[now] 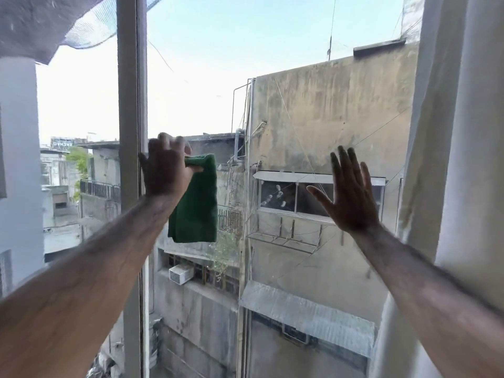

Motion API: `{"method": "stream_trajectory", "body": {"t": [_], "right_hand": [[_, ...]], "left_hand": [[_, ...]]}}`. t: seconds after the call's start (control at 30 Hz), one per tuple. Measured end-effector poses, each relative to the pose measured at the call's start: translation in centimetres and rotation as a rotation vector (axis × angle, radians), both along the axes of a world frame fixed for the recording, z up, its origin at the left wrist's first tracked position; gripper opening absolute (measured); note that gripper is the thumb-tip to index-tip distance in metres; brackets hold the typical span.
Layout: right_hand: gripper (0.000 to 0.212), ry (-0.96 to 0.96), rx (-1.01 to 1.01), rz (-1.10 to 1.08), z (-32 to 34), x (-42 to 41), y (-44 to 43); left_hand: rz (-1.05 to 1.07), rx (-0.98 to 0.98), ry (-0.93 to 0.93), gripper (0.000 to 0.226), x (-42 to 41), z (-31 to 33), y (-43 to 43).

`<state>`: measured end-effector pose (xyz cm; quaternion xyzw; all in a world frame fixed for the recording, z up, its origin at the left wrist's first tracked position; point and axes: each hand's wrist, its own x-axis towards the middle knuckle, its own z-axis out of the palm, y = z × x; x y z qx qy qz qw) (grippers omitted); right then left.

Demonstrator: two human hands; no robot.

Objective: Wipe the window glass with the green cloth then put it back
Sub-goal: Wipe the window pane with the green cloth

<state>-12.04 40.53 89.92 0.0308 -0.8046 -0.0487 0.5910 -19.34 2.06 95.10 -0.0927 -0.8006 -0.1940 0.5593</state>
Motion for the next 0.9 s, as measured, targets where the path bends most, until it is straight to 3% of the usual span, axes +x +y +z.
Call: {"method": "stream_trajectory", "body": {"t": [0.07,0.13,0.2,0.27,0.37,0.4,0.53,0.63,0.73,0.9], "right_hand": [[0.099,-0.021,-0.022,-0.022,0.0,-0.8,0.6],[0.094,-0.021,-0.047,-0.041,-0.4,-1.6,1.1],[0.09,0.013,-0.04,-0.05,-0.9,-2.6,1.5],[0.086,0.067,-0.031,-0.065,-1.3,-3.4,1.7],[0.081,0.137,-0.039,-0.09,-1.6,-4.4,1.4],[0.08,0.156,-0.043,-0.097,-1.8,-4.7,1.3],[0.078,0.219,-0.05,-0.106,-1.8,-5.5,1.3],[0.078,0.225,-0.046,-0.115,-1.8,-5.7,1.7],[0.077,0.239,-0.04,-0.103,-1.9,-5.9,1.9],[0.077,0.236,-0.038,-0.112,-2.0,-5.8,1.9]], "left_hand": [[0.071,-0.081,0.125,0.04,-0.1,-0.6,0.5],[-0.051,-0.135,0.189,0.014,-0.1,-1.7,1.6],[-0.103,-0.134,0.192,0.008,-0.5,-3.3,2.8],[-0.106,-0.125,0.181,0.021,-1.8,-5.7,3.5],[-0.079,-0.233,0.137,0.073,-3.6,-10.2,3.8],[-0.077,-0.279,0.158,0.079,-4.0,-11.4,3.6],[-0.066,-0.323,0.27,0.07,-6.2,-8.3,3.3],[-0.038,-0.152,0.298,0.069,-6.3,-2.8,5.6],[-0.03,-0.076,0.301,0.078,-5.3,-2.4,9.0],[-0.054,-0.563,0.319,0.076,-4.9,-13.1,10.0]]}}
